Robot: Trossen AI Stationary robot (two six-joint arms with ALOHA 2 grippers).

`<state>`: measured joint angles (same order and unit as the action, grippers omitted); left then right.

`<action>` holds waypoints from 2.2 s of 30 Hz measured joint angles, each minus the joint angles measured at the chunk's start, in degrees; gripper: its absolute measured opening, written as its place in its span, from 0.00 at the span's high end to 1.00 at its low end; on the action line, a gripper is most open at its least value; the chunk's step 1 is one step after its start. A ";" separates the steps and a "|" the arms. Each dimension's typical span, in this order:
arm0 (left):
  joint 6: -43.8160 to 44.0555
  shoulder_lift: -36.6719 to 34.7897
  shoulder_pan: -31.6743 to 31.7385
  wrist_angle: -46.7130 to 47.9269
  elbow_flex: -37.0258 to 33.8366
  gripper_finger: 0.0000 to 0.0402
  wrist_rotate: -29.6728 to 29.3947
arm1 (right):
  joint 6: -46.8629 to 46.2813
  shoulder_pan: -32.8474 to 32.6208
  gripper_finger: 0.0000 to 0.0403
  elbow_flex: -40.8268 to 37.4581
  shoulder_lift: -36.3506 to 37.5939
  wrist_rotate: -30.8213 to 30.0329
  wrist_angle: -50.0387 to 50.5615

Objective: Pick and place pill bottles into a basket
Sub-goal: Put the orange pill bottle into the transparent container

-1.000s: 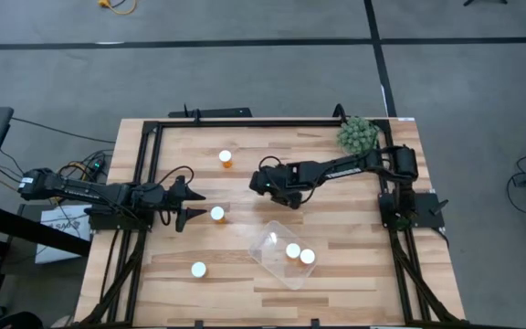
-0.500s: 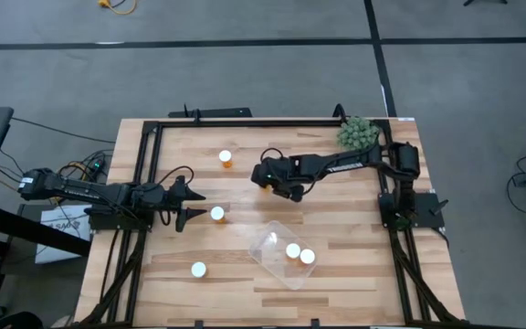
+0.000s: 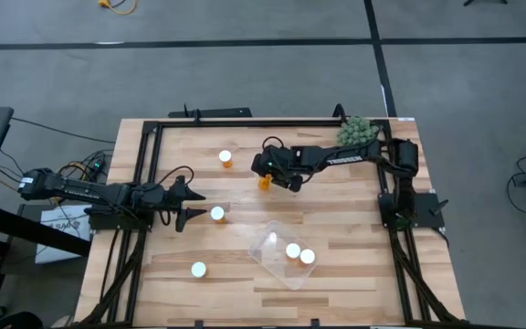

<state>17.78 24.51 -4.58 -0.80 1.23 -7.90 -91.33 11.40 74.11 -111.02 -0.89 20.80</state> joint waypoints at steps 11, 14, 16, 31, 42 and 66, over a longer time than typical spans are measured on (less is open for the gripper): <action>0.00 -0.02 0.01 0.00 0.00 0.44 0.00 | 0.32 -0.12 0.41 -0.38 -3.24 2.46 -1.67; 0.00 -0.01 0.01 0.00 0.00 0.44 -0.02 | -0.09 -0.48 0.41 -0.30 -4.59 3.00 -3.33; 0.00 -0.02 0.01 0.00 0.00 0.44 0.02 | -0.13 -0.50 0.41 -0.24 -4.68 2.51 -4.50; 0.00 -0.01 0.01 0.00 0.00 0.44 0.00 | 6.40 2.37 0.41 -0.17 -4.57 3.69 -2.85; 0.00 -0.02 0.01 0.00 0.00 0.44 0.00 | 19.26 1.71 0.41 -0.09 -4.38 7.08 2.55; 0.00 -0.02 0.01 0.00 0.00 0.44 -0.01 | 38.47 6.37 0.41 17.17 -4.35 -1.58 31.02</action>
<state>17.78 24.49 -4.57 -0.80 1.23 -7.91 -52.86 17.76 91.28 -115.37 -2.47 51.82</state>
